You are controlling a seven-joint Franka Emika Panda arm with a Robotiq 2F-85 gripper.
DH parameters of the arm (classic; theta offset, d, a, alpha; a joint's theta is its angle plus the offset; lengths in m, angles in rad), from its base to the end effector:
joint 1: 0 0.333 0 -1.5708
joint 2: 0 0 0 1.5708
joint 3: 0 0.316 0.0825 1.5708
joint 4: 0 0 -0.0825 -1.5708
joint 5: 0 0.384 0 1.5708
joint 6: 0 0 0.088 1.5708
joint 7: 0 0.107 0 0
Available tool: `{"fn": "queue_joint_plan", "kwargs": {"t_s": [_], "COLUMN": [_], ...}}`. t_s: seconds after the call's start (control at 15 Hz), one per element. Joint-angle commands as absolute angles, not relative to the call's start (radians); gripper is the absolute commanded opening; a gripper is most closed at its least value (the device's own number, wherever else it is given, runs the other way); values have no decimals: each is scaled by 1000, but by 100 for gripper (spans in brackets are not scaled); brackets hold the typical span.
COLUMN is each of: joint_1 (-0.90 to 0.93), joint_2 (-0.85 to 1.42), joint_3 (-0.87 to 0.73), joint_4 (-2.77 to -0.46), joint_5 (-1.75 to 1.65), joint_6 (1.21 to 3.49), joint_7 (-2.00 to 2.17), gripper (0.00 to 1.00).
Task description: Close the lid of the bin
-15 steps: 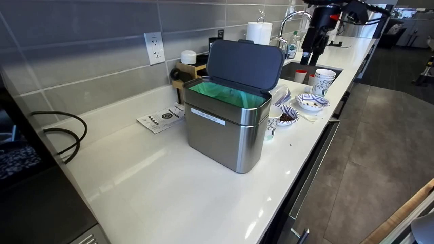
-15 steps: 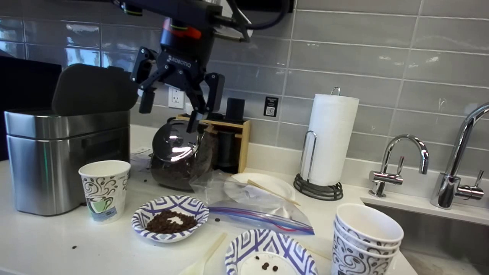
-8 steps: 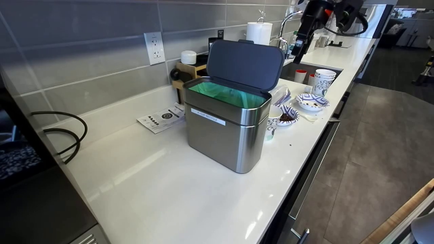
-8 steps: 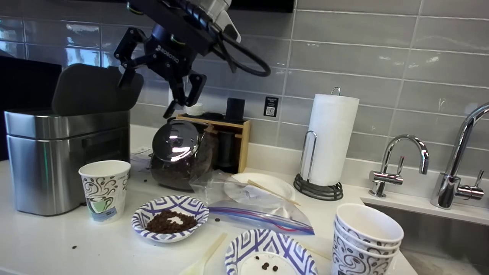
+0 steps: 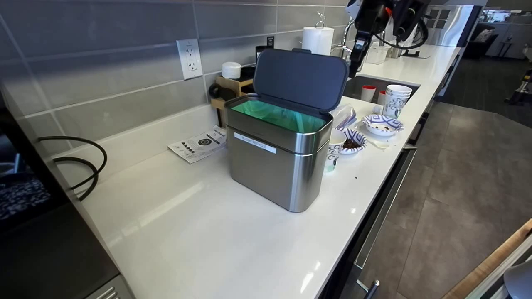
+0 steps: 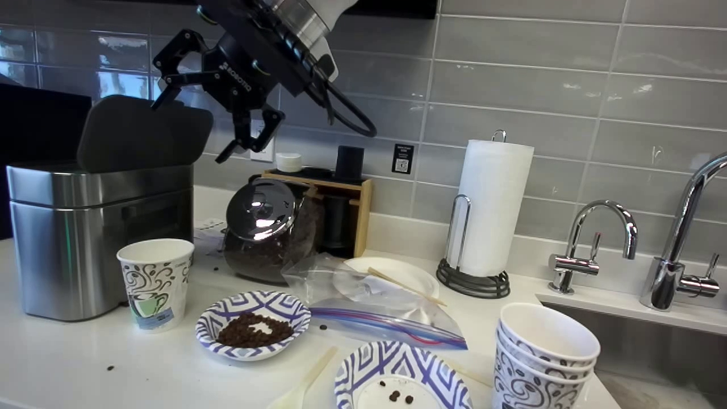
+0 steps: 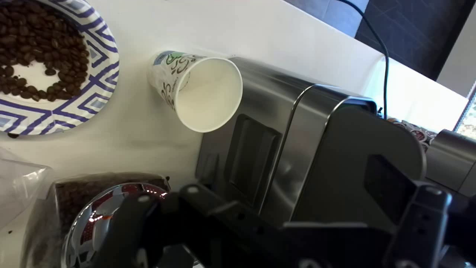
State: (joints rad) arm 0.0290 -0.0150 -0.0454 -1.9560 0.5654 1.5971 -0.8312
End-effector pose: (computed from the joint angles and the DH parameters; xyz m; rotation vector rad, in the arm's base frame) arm 0.5191 0.0475 0.4730 -2.3434 -0.8540 0.0979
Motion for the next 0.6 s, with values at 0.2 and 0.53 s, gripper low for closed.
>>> {"fn": "queue_joint_plan", "kwargs": {"t_s": [0.2, 0.53], "joint_1": [16, 11], "joint_2": [-10, 8], "joint_3": [-32, -33], "joint_4": [-1947, -1929], "joint_5": [565, 817], "joint_6": [1594, 1555], "joint_7": [-831, -725], "gripper": [100, 100]}}
